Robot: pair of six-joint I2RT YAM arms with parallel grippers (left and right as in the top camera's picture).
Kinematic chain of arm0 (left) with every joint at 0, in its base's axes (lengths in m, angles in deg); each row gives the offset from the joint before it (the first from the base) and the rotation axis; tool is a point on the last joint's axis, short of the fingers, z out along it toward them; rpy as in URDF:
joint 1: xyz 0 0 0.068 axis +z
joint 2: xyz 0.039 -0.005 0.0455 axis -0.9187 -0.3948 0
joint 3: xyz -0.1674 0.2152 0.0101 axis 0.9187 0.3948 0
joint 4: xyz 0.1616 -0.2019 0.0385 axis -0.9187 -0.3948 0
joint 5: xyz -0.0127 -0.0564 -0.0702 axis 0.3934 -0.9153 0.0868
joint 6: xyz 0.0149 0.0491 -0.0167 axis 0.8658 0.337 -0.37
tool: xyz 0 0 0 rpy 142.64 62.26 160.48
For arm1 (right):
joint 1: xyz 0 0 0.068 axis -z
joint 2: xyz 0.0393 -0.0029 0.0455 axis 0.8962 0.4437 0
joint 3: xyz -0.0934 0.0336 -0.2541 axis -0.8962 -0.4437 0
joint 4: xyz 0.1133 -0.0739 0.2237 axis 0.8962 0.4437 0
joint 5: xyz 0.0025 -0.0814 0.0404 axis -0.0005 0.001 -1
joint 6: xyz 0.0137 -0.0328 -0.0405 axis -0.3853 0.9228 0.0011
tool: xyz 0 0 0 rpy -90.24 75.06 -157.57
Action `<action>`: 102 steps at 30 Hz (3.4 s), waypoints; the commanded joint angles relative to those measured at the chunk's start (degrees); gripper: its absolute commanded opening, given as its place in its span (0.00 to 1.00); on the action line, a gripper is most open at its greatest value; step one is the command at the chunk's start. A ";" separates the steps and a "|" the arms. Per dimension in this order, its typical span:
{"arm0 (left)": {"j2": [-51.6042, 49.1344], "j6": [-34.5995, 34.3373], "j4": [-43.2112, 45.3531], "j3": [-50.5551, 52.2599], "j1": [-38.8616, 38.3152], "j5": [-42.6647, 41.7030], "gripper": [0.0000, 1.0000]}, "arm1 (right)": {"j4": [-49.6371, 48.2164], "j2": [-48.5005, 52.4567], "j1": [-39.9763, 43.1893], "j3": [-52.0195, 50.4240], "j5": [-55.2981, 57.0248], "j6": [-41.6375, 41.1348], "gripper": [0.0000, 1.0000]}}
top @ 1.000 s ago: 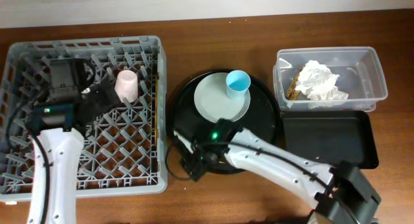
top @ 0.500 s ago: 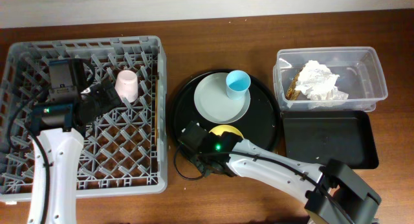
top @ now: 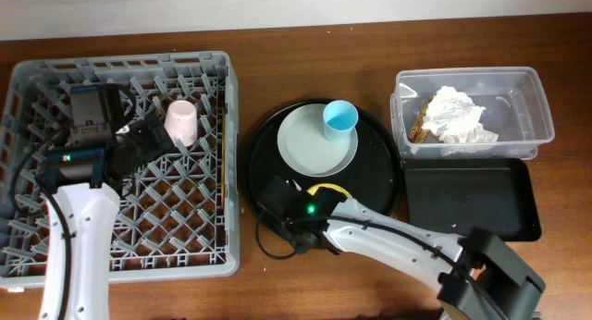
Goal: Sort waste into correct bins and load items into the dishwasher rack
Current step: 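Grasp the yellow bowl of food scraps with the right gripper, then tip the yellow bowl over the black tray to empty the scraps, then set the empty yellow bowl back on the round tray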
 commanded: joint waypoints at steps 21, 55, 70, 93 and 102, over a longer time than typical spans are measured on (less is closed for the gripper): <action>0.39 -0.59 -0.02 -0.26 0.22 -0.39 1.00 | 24.09 -21.42 84.19 4.15 -50.88 24.90 0.04; 0.39 -0.59 -0.02 -0.26 0.22 -0.39 0.99 | 19.06 -15.15 106.36 -15.54 -96.06 27.85 0.04; 0.39 -0.59 -0.02 -0.26 0.22 -0.39 0.99 | 16.61 -15.76 105.20 -14.58 -92.32 18.23 0.04; 0.39 -0.59 -0.02 -0.26 0.22 -0.39 0.99 | 6.97 0.35 10.71 11.17 -13.25 1.55 0.55; 0.39 -0.59 -0.02 -0.26 0.22 -0.39 0.99 | -5.46 0.96 21.57 17.64 5.60 21.14 0.69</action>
